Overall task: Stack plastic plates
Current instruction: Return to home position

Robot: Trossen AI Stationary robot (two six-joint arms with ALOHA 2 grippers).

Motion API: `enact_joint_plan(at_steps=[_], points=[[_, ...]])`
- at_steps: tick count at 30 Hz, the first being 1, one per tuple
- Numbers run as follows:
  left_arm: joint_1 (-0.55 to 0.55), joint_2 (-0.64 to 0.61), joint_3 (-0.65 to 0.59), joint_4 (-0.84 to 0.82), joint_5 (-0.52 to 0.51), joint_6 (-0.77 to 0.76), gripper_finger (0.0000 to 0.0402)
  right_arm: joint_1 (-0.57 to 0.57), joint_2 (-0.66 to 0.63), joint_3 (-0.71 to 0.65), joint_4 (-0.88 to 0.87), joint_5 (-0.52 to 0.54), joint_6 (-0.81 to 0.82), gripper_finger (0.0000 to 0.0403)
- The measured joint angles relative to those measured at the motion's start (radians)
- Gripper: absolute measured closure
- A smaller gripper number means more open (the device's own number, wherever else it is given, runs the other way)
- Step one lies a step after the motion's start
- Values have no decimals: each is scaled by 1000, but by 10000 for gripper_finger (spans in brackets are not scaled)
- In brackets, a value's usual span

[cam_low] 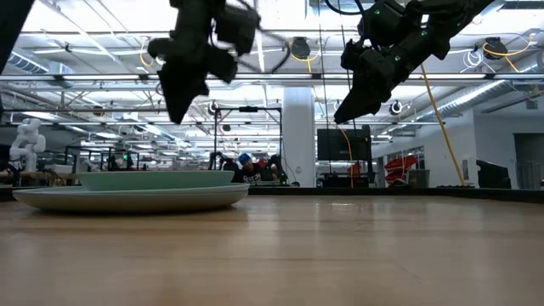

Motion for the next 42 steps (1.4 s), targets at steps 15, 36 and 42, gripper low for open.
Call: enact_joint_plan(at_steps=[15, 36, 42], points=[[-265, -527, -495, 667, 1, -70, 314, 96, -19, -90, 186, 0, -91, 273], [-470, -1221, -1121, 1118, -66, -129, 314, 352, -570, -584, 525, 81, 107, 311], [-443, -1389, -1183, 1084, -73, -102, 314, 393, -742, -679, 512, 86, 132, 322]])
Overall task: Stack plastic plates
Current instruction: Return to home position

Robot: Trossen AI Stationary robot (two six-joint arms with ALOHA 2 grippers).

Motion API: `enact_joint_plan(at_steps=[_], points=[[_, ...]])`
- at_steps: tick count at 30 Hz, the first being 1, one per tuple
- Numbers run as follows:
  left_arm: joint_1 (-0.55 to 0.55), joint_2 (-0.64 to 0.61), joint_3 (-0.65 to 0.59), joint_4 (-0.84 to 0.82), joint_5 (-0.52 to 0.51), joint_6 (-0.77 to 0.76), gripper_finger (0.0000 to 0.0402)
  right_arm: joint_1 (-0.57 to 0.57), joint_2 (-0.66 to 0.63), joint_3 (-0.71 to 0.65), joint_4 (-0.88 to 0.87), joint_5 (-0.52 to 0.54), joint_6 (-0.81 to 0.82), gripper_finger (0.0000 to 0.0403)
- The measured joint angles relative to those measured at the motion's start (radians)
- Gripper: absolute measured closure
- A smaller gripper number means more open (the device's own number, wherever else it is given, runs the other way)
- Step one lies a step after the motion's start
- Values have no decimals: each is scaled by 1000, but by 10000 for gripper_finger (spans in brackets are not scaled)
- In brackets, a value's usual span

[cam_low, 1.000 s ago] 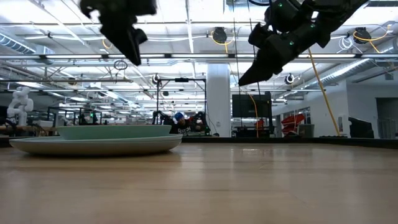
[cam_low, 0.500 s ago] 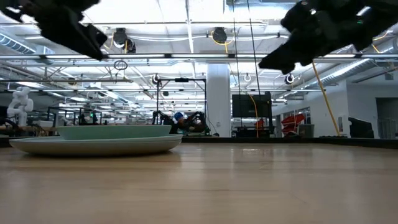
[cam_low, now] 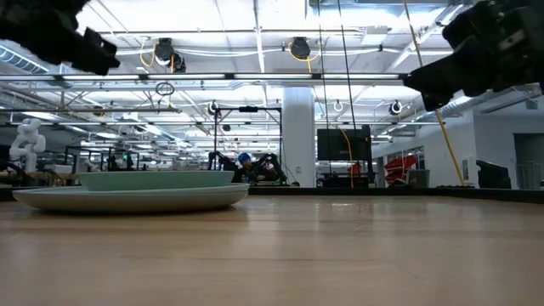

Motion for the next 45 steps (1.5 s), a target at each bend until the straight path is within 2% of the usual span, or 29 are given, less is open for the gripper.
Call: enact_joint_plan(at_steps=[7, 13, 17, 22, 27, 34, 37, 45], points=[[9, -201, 4, 6, -16, -12, 314, 28, -182, -16, -170, 34, -4, 329], [9, -279, 4, 11, -34, -11, 314, 56, -300, -16, -284, 113, -41, 331], [9, -287, 4, 9, -38, -11, 314, 73, -353, -16, -324, 182, -81, 331], [9, -287, -35, 54, -39, -12, 314, 81, -399, -40, -330, 185, -112, 331], [9, -289, -177, 135, -44, -68, 314, 81, -446, -122, -255, 211, -116, 331], [12, -284, -389, 411, -40, -76, 314, 81, -452, -122, -272, 205, -106, 331], [11, -267, -389, 421, -35, -45, 314, 81, -451, -123, -275, 203, -105, 331], [41, -267, -389, 424, -136, -48, 314, 81, -422, -124, -278, 204, -102, 331]])
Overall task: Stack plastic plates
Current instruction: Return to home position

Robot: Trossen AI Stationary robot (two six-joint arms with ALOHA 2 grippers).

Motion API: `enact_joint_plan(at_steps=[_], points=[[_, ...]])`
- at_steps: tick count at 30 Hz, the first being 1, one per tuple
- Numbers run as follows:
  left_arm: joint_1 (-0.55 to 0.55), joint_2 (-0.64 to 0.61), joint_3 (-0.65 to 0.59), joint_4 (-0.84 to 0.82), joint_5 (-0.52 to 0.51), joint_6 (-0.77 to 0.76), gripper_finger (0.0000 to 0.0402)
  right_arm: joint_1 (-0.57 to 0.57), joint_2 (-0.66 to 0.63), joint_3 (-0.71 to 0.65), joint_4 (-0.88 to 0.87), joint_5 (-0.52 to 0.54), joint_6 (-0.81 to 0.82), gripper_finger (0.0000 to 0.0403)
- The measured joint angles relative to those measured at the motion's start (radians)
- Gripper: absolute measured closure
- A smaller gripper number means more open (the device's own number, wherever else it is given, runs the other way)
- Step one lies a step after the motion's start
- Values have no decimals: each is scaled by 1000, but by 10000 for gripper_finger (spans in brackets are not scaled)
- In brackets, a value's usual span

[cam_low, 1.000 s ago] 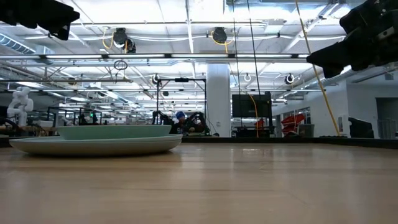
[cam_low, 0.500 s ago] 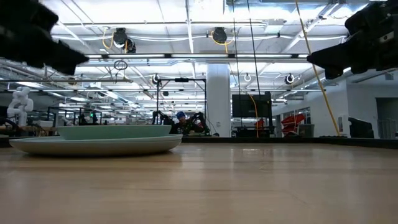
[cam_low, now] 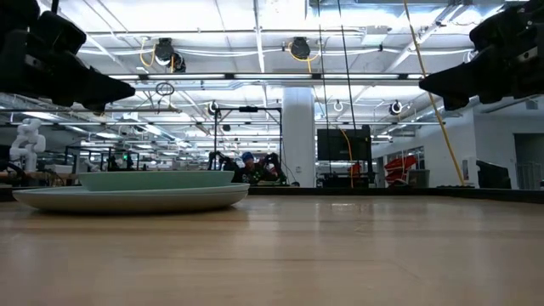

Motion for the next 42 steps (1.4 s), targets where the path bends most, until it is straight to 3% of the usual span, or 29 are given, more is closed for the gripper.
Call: enact_joint_plan(at_steps=[32, 42], points=[[1, 0, 0, 2, 0, 3, 314, 0, 8, -2, -1, -1, -4, 331], [1, 0, 0, 2, -1, 4, 314, -4, -84, -2, 1, 1, 46, 331]])
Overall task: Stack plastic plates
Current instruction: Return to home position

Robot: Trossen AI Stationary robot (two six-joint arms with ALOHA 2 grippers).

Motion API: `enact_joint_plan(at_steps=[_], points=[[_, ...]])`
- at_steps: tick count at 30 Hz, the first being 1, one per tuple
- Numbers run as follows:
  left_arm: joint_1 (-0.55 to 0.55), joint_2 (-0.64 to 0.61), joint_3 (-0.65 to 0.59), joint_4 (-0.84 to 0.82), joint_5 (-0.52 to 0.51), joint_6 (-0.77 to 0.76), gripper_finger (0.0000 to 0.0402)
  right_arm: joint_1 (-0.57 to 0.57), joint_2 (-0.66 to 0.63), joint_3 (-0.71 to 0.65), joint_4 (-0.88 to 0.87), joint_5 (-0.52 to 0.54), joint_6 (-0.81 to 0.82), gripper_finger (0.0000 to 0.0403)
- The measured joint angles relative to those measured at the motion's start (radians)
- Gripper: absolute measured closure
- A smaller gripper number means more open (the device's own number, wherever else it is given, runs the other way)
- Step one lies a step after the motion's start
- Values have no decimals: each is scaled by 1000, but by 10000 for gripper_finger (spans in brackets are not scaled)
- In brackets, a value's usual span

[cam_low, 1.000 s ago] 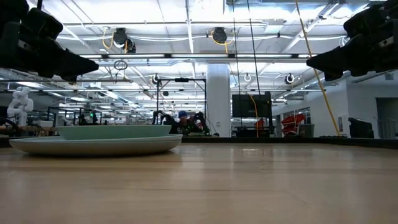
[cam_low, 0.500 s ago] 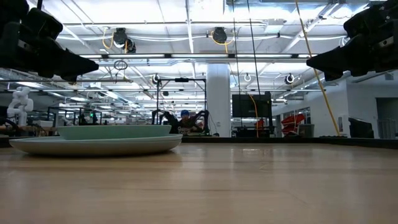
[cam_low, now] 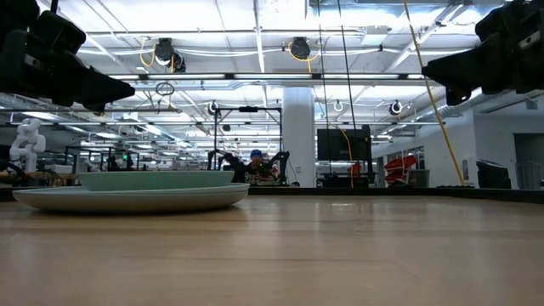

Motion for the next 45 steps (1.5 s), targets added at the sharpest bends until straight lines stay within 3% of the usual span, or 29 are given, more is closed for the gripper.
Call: enact_joint_plan(at_steps=[6, 16, 45], points=[[0, 0, 0, 1, 0, 0, 314, -27, 3, 0, -1, 1, -51, 331], [0, 0, 0, 3, 0, 0, 314, -30, 2, 0, 11, -1, -285, 331], [0, 0, 0, 4, 0, 0, 314, -30, 3, 0, 13, 0, -282, 331]])
